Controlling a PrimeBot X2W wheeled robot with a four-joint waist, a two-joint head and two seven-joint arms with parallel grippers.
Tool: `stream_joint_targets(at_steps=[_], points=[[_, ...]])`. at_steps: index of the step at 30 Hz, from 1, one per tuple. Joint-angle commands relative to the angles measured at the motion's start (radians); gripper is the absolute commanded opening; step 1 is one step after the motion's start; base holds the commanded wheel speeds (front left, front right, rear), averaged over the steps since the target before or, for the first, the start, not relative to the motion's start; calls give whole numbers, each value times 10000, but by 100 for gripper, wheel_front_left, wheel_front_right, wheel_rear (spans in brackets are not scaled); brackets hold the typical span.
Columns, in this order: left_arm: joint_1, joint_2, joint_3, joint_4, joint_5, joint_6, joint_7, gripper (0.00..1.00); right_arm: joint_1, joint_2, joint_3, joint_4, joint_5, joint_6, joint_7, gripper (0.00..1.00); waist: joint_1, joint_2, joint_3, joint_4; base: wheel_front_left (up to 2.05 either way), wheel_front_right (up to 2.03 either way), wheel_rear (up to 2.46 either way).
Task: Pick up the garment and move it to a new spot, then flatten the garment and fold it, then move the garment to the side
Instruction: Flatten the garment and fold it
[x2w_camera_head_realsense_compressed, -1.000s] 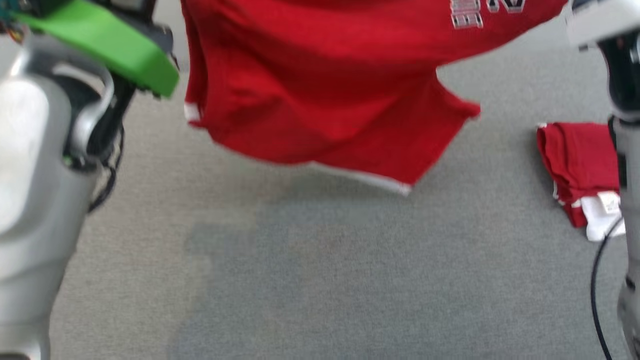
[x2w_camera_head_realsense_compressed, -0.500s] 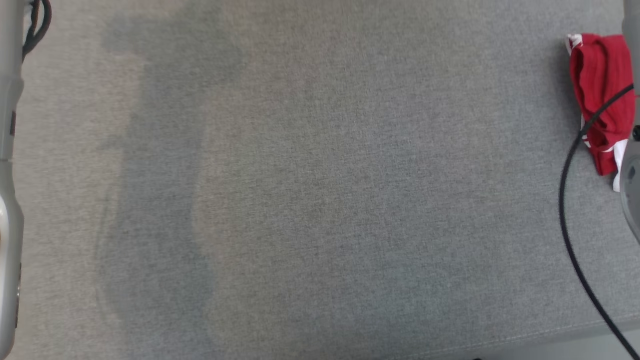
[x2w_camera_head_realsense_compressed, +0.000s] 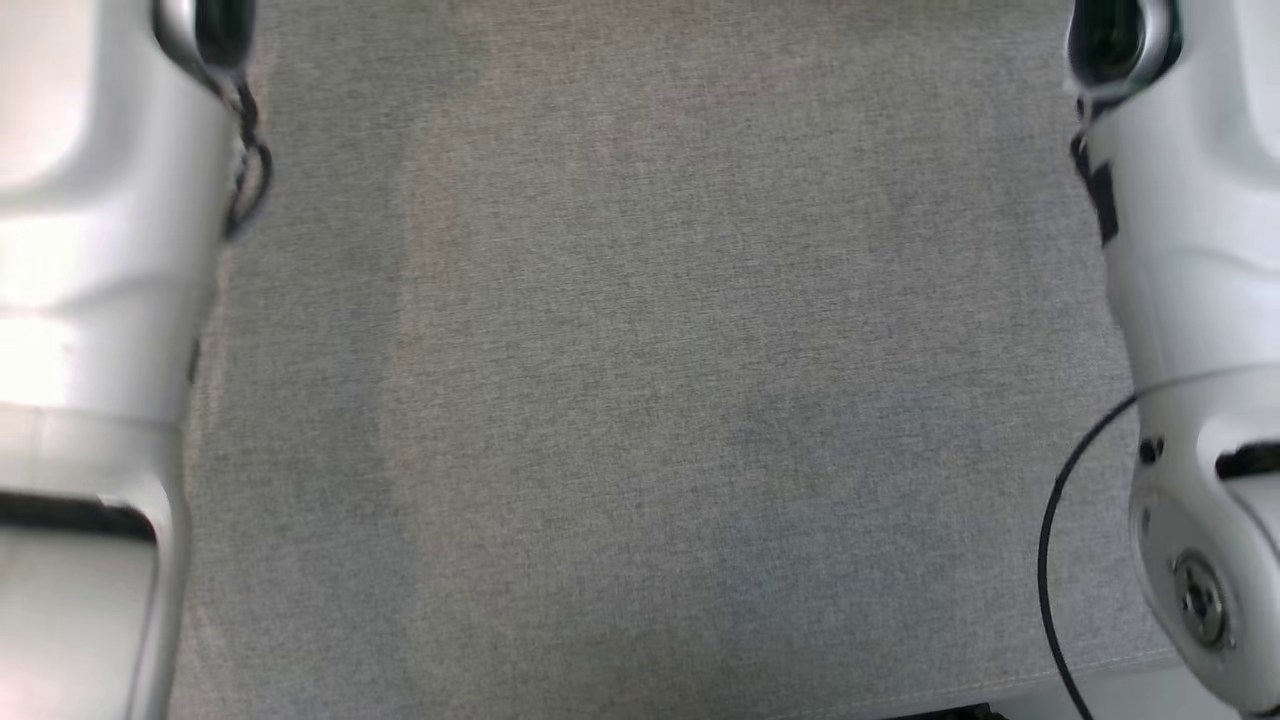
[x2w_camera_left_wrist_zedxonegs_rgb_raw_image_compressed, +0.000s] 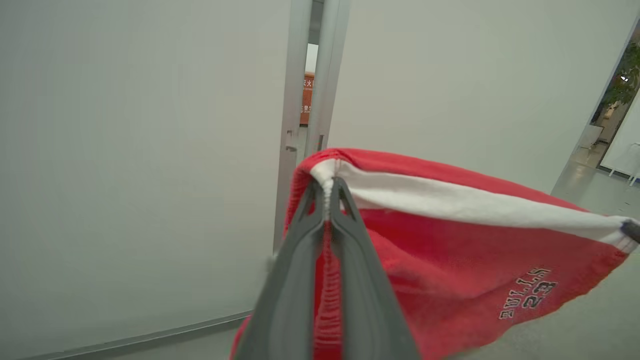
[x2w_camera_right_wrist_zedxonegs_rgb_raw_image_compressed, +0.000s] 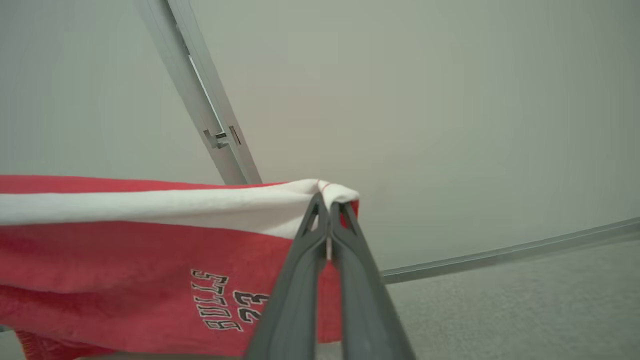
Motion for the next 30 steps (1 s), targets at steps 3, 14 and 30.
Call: stream_joint_targets(at_steps=[3, 14, 30], points=[[1431, 235, -261, -708, 189, -22, -47, 0, 1075, -258, 499, -242, 224, -18, -23, 0, -2, 0, -516, 268, 0, 0, 0], [6119, 852, -401, -2068, -411, -25, -48, 0, 3974, -1872, 5050, -583, 2232, -18, 171, 0, -2, 0, -2476, 421, 0, 0, 0], [9332, 1349, -1739, -2901, -282, -21, -49, 0, 6269, -5611, 8542, -3576, 6103, -18, 2642, 0, -2, 0, -4652, 712, 0, 0, 0]])
